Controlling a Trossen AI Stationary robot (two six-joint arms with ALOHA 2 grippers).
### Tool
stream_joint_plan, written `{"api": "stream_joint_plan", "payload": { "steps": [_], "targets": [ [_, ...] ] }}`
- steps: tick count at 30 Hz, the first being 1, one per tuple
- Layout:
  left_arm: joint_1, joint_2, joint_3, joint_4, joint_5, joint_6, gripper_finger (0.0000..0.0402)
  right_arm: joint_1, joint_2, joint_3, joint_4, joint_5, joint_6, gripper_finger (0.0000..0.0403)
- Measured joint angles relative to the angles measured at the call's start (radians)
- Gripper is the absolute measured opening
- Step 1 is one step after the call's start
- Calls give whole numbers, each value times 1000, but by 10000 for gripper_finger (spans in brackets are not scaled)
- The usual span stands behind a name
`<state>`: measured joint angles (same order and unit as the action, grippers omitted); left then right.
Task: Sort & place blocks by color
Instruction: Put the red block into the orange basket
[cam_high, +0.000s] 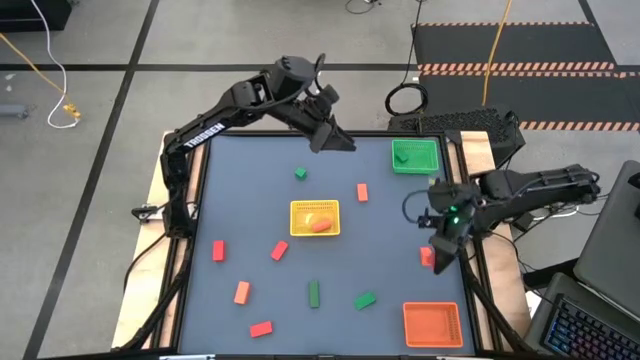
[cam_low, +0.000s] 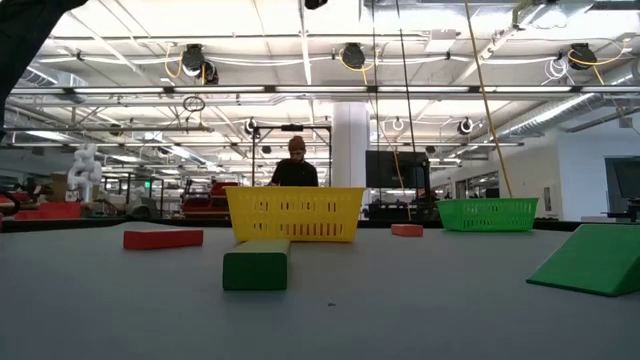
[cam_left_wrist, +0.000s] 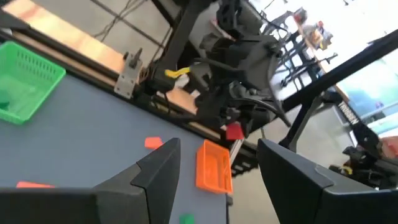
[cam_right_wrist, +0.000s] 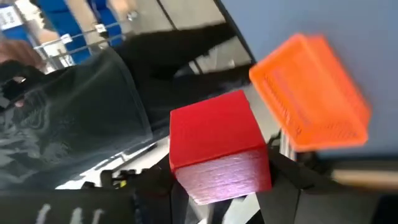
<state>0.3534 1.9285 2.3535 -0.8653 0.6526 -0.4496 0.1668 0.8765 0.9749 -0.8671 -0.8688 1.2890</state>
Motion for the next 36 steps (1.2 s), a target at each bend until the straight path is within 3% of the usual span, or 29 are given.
{"api": "stream_joint_plan", "payload": {
  "steps": [9,18,29,36],
  "targets": [
    [-1,0,0,-128,-66,73,214,244,125,0,201,0,389,134],
    [-2,0,0,-142,-69,126,214,412,293,-14,256,2,556,134],
    [-13,0,0,-191,-69,149,214,532,434,-285,832,31,850,134],
    [-27,1,0,-267,-69,190,214,549,398,-406,977,117,950,141]
  ]
}}
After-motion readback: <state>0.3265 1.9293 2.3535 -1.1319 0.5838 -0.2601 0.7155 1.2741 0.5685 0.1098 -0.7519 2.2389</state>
